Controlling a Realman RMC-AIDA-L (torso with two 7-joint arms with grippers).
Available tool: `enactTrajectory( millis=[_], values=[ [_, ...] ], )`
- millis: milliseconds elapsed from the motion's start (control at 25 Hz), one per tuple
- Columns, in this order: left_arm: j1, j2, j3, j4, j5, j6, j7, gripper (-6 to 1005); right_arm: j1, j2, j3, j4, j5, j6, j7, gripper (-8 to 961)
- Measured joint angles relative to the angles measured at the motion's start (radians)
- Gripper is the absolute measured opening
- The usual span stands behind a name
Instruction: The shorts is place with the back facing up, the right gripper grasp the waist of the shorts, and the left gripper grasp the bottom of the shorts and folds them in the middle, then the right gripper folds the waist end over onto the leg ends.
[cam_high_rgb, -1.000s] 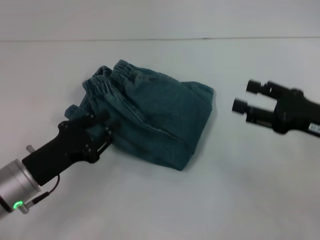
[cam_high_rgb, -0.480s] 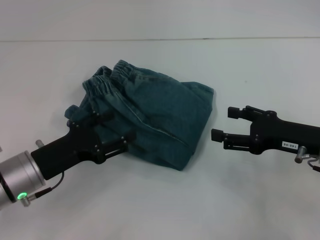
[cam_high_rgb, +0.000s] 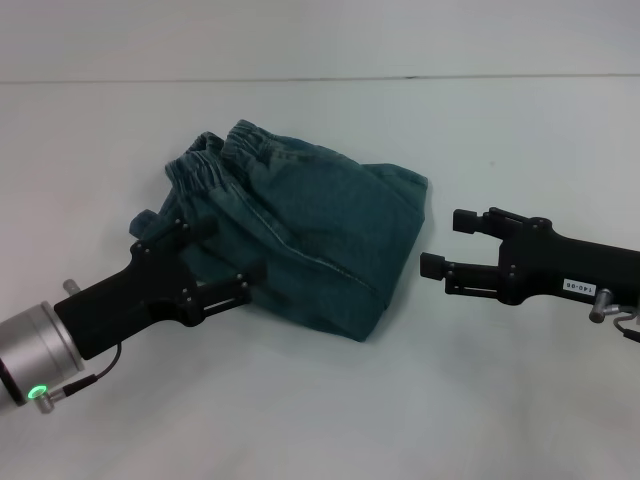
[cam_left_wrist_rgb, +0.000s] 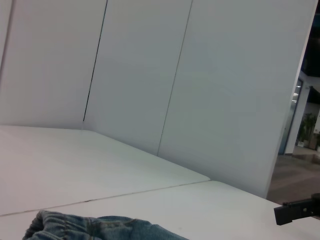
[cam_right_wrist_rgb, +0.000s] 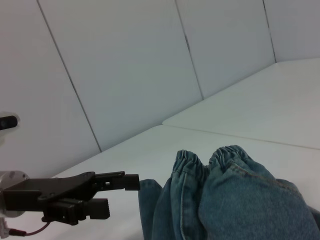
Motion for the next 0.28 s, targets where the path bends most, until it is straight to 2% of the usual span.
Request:
enactTrajectory(
  millis=[280],
  values=[
    [0.002, 0.000, -0.002, 0.001, -0.001, 0.006, -0.003, 951, 0.000, 0.000, 0.004, -0.001, 0.005, 0.000, 0.009, 958]
  ],
)
